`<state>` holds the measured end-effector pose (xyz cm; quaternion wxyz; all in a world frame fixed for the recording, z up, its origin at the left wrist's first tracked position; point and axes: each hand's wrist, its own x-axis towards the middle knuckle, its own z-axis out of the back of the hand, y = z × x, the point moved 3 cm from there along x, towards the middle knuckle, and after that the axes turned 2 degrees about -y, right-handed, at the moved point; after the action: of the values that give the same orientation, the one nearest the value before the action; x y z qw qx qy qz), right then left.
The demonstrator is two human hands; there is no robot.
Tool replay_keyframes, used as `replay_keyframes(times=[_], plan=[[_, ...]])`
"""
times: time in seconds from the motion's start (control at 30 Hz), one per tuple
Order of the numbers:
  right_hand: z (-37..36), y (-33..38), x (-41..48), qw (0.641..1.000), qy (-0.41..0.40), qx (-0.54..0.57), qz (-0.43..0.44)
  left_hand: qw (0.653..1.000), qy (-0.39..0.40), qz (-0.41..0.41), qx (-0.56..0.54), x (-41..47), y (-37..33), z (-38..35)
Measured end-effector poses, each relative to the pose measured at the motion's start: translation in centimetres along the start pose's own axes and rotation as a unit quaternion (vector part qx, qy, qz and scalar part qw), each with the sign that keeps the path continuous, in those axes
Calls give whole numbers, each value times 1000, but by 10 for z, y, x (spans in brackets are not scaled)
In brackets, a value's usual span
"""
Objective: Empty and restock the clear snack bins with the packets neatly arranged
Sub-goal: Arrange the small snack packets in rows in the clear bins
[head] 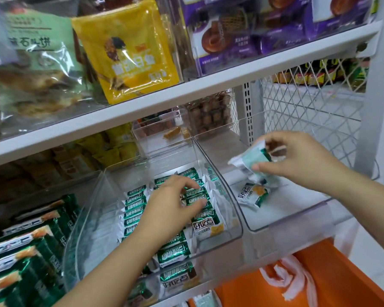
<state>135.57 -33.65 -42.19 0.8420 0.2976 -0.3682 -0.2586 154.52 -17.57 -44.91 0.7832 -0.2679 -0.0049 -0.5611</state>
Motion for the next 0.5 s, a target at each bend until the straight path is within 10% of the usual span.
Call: replay_keyframes(times=[0.07, 0.3, 0.5], plan=[[-3, 25, -6, 995, -46, 26, 83, 985, -60, 55, -149, -2, -14, 16], [-41, 55, -29, 931, -62, -58, 356, 812, 121, 212, -529, -6, -40, 23], [-32, 19, -9, 989, 3, -11, 144, 826, 59, 215, -517, -8, -17, 18]])
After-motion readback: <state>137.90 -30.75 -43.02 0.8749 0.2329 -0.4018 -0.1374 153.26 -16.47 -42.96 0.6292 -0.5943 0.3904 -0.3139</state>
